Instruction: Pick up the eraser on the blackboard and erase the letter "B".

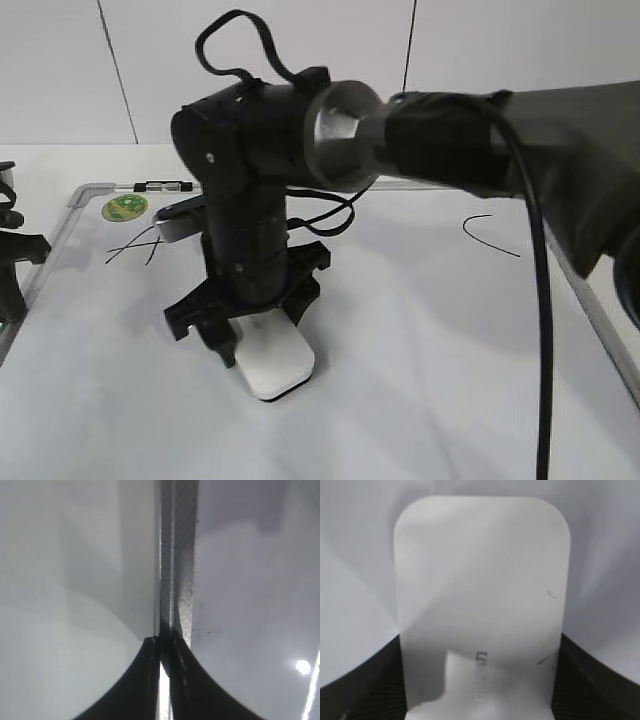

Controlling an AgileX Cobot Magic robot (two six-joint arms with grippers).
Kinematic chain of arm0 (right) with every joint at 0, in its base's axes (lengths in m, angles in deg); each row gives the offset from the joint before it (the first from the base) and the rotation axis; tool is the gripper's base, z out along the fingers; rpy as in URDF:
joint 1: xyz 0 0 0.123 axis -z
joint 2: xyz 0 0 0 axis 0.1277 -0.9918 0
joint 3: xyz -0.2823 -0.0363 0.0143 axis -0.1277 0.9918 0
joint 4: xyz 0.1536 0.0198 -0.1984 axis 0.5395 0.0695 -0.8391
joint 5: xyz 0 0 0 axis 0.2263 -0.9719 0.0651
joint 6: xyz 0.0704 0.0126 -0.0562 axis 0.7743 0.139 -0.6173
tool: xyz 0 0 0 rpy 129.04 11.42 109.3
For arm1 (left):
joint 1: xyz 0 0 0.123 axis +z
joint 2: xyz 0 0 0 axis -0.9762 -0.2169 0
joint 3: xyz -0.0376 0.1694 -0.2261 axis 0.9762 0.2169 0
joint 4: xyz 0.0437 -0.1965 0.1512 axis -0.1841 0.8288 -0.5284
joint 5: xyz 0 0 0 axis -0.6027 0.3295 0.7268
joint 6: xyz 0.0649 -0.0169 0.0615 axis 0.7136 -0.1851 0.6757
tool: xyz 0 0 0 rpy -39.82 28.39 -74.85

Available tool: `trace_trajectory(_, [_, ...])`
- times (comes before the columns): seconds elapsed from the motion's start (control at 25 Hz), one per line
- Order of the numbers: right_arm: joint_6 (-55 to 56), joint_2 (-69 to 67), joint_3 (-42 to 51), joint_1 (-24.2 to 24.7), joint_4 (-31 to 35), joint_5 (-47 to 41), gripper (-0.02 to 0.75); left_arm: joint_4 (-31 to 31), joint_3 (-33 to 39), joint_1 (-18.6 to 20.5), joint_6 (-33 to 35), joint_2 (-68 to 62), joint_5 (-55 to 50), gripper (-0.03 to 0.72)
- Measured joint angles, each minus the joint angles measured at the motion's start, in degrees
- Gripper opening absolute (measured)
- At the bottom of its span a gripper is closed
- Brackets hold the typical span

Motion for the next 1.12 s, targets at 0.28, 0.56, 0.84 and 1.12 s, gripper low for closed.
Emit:
trace_trajectory(0.28, [0.00, 0.00, 0.00, 11.43, -1.05, 0.10, 0.559, 0.37, 0.00, 0.00, 0.00, 0.00, 0.00, 0.025])
trace_trajectory(0.56, [0.00, 0.00, -0.59, 16.60, -1.61, -0.01, 0.559, 0.63, 0.00, 0.00, 0.00, 0.00, 0.00, 0.025])
trace_trajectory(0.84, [-0.45, 0.16, -5.89, 16.60, -1.41, -0.37, 0.559, 0.72, 0.00, 0.00, 0.00, 0.00, -0.13, 0.025])
trace_trajectory(1.12, [-0.98, 9.64, -1.50, 16.73, -4.73, -0.37, 0.559, 0.72, 0.00, 0.00, 0.00, -0.09, -0.13, 0.025])
